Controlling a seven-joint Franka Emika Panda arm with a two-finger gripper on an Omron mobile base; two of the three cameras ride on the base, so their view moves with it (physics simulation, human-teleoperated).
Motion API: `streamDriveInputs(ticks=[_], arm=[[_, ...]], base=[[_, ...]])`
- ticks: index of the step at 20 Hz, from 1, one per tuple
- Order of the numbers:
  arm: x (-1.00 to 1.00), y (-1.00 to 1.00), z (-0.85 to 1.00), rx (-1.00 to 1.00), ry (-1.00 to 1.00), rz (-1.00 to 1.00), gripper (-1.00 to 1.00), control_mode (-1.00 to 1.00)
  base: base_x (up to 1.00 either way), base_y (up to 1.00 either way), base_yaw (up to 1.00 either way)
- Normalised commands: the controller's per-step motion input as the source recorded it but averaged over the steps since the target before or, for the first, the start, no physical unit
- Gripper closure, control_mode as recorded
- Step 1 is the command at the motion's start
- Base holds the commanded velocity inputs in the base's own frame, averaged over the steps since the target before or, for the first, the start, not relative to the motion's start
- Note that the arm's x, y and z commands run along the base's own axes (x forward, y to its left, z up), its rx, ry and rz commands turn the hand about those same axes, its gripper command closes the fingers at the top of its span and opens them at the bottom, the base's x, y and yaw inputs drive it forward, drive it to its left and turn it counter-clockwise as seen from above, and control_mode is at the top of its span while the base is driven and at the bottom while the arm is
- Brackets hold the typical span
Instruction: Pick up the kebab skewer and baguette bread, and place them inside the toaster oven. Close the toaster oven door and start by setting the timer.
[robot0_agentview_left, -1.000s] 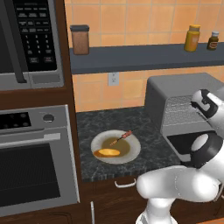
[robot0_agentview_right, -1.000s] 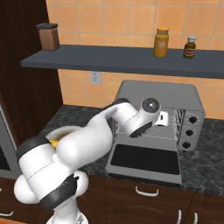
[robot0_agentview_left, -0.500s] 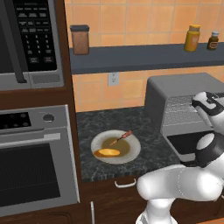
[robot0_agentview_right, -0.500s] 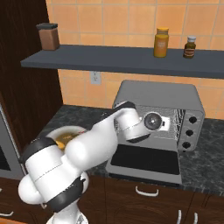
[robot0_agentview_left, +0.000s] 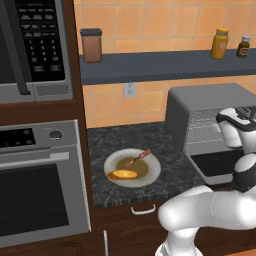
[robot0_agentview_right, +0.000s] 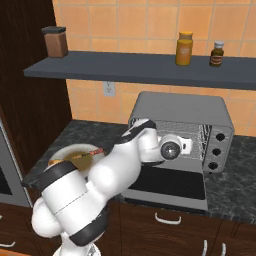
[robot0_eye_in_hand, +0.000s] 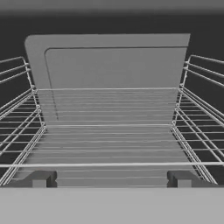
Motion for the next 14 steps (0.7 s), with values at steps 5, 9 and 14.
streamDriveInputs(ticks=[5, 9, 14], arm=[[0.19, -0.1, 0.19, 0.0, 0.0, 0.0, -1.0, -1.0], [0.33, 0.0, 0.13, 0.0, 0.0, 0.0, -1.0, -1.0], [0.21, 0.0, -0.09, 0.0, 0.07, 0.0, -1.0, -1.0]], base=[[0.0, 0.0, 0.0], [0.0, 0.0, 0.0], [0.0, 0.0, 0.0]])
